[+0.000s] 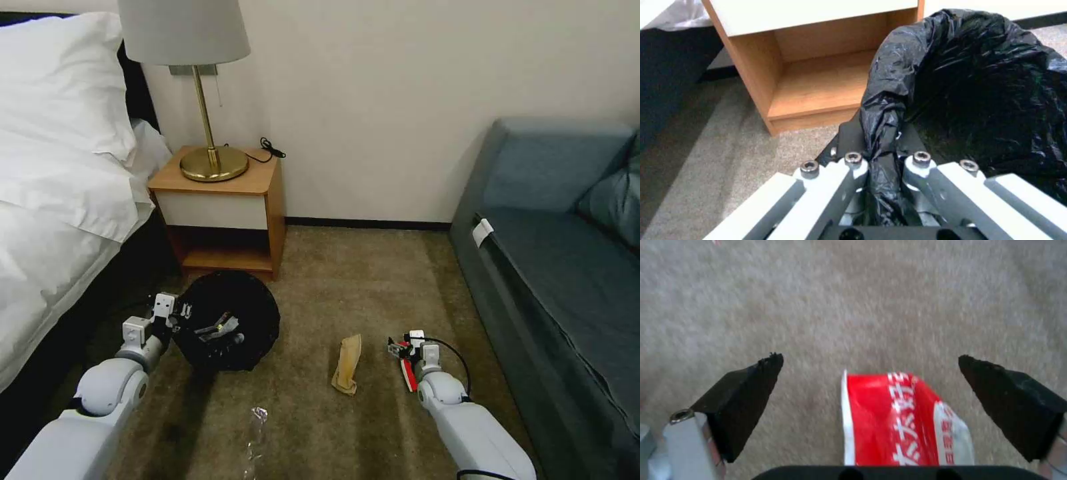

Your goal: Pick up the trash bin, then pick up the garbage on the floor and place it into the trash bin.

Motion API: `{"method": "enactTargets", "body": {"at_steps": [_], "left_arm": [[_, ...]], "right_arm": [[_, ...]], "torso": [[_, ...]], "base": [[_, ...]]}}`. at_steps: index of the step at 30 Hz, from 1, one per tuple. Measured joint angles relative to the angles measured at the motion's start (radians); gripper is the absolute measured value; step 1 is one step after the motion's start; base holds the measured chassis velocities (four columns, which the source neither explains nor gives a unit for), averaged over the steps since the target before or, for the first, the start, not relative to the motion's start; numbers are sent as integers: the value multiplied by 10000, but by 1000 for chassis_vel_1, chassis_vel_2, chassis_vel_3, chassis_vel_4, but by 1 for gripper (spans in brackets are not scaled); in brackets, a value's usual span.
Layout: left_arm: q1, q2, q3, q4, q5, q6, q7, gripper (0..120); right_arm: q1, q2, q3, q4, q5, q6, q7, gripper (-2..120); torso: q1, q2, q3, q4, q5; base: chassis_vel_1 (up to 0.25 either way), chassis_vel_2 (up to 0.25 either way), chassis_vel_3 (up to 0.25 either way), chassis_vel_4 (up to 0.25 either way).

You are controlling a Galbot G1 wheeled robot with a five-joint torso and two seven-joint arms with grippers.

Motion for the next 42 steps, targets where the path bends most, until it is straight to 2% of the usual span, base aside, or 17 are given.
{"method": "enactTargets", "body": {"at_steps": [6, 16, 30, 38, 42], "left_arm": [[-99, 57, 35, 232, 3, -41, 66, 4], [-88, 71, 67, 210, -15, -43, 83, 4], [85, -120, 82, 157, 116, -64, 82, 4], [-129, -275, 158, 646, 220, -270, 197, 4], [-211, -231, 168, 739, 165, -279, 236, 4]], "right_arm": [[-11, -132, 54, -632, -68, 46, -361, 100], [-261, -151, 211, -975, -29, 129, -714, 100], [100, 110, 325, -2495, -297, 1329, -1292, 100], [629, 307, 310, -3151, -271, 1440, -1713, 100], [715, 338, 327, -3289, -232, 1487, -1967, 91]], "torso": [[1, 0, 0, 0, 0], [1, 2, -1, -2, 0], [1, 2, -2, 1, 1], [1, 3, -3, 1, 4], [1, 3, -3, -1, -2]], "base": [[0, 0, 0, 0], [0, 0, 0, 0], [0, 0, 0, 0], [0, 0, 0, 0], [0, 0, 0, 0]]}}
